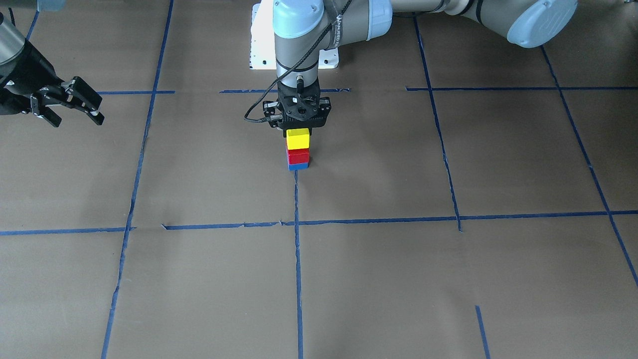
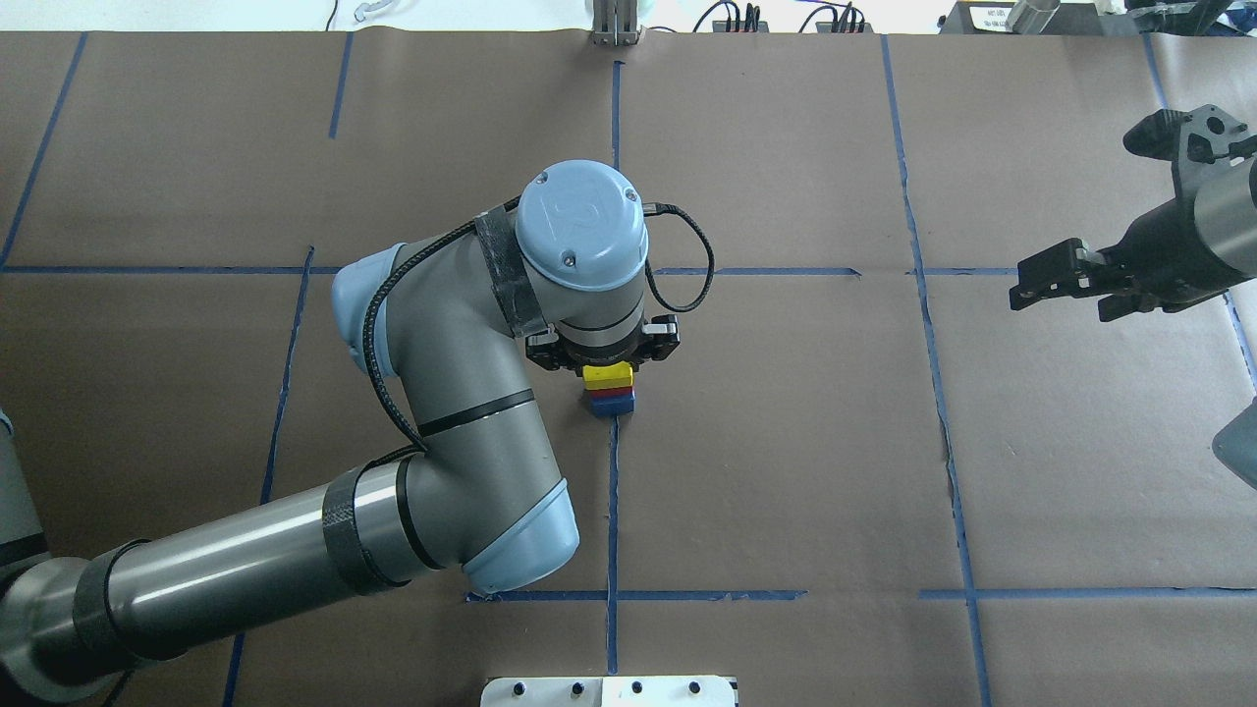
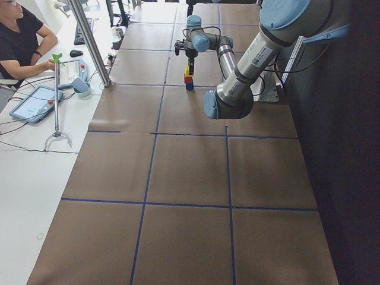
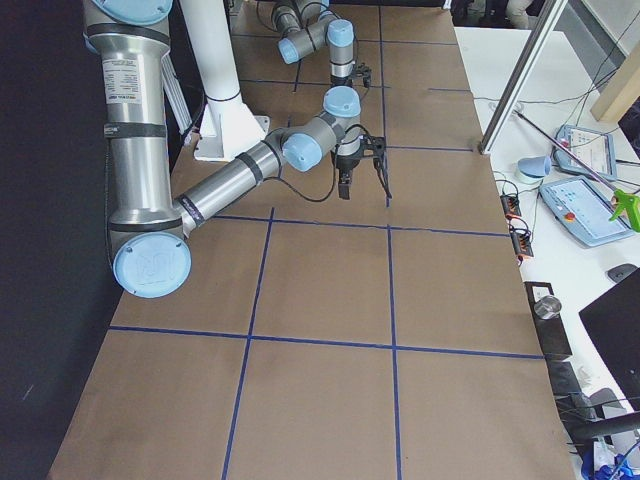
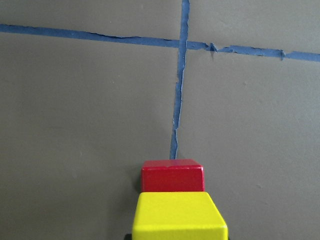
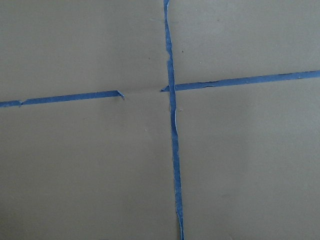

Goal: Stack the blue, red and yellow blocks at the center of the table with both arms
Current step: 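Lower the yellow cube onto the red cube with the left gripper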

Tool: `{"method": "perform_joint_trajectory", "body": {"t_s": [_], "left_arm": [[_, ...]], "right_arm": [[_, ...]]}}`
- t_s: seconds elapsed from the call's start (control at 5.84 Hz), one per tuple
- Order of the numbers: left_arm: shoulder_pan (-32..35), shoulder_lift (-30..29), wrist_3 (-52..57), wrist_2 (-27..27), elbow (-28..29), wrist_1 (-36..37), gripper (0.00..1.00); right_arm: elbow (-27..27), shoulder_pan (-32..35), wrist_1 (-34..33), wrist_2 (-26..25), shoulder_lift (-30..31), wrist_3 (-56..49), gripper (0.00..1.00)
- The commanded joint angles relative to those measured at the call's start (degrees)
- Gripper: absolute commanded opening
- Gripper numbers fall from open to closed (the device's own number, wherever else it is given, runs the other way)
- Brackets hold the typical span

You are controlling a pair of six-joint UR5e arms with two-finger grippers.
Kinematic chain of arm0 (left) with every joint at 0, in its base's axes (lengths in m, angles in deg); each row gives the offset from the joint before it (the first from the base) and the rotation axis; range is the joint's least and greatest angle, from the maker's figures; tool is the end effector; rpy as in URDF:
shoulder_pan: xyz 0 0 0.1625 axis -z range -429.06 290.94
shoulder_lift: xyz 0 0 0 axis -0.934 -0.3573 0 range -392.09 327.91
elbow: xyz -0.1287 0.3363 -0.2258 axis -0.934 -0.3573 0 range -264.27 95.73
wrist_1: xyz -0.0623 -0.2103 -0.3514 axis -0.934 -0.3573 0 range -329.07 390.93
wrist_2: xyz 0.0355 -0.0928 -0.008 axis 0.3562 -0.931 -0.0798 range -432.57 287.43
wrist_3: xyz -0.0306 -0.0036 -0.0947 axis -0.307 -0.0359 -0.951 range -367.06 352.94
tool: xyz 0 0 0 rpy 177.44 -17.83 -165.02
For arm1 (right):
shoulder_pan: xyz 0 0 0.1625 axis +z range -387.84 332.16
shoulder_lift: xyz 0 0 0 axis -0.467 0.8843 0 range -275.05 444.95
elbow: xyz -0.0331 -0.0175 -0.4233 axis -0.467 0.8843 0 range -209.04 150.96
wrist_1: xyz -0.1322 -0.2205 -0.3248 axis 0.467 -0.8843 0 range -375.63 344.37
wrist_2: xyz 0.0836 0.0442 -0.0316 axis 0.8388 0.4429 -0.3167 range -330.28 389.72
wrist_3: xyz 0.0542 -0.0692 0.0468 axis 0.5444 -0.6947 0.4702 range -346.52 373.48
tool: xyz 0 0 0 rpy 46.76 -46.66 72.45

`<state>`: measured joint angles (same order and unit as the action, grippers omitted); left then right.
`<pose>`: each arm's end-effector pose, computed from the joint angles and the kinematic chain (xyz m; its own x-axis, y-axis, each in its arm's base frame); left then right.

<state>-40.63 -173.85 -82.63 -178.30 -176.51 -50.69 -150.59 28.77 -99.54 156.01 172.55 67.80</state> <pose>0.5672 -0.4280 0.1040 0.6673 -0.0885 -0.7395 0.1255 0.9921 -0.0055 -0.1973 -0.4342 0.3654 0.6124 0.0752 0.7869 -0.1307 0.9914 0.0070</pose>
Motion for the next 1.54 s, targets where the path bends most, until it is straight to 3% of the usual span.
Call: {"method": "perform_joint_trajectory", "body": {"t_s": [0.0, 0.51, 0.69, 0.86, 1.03, 1.37], "left_arm": [[0.5, -0.1, 0.2, 0.0, 0.0, 0.0, 0.0], [0.6, -0.4, 0.2, 0.0, 0.2, 0.0, 0.04], [0.5, -0.3, -0.1, 0.0, 0.3, 0.0, 0.29], [0.5, -0.3, -0.1, 0.1, 0.4, 0.0, 0.72], [0.5, -0.4, -0.3, 0.8, 0.3, 0.0, 1.0], [0.6, -0.9, -0.6, 0.8, -0.6, 0.2, 1.0]], "right_arm": [[0.0, 0.0, 0.1, 0.0, -0.1, 0.0, 1.0], [0.2, -0.1, 0.0, -0.1, -0.1, 0.1, 1.0], [0.2, -0.1, 0.0, 0.0, -0.2, 0.1, 1.0], [0.2, -0.1, 0.0, 0.0, -0.2, 0.1, 1.0], [0.2, -0.1, 0.0, 0.0, -0.3, 0.1, 1.0], [0.3, -0.1, 0.0, 0.0, -0.4, 0.0, 1.0]]}}
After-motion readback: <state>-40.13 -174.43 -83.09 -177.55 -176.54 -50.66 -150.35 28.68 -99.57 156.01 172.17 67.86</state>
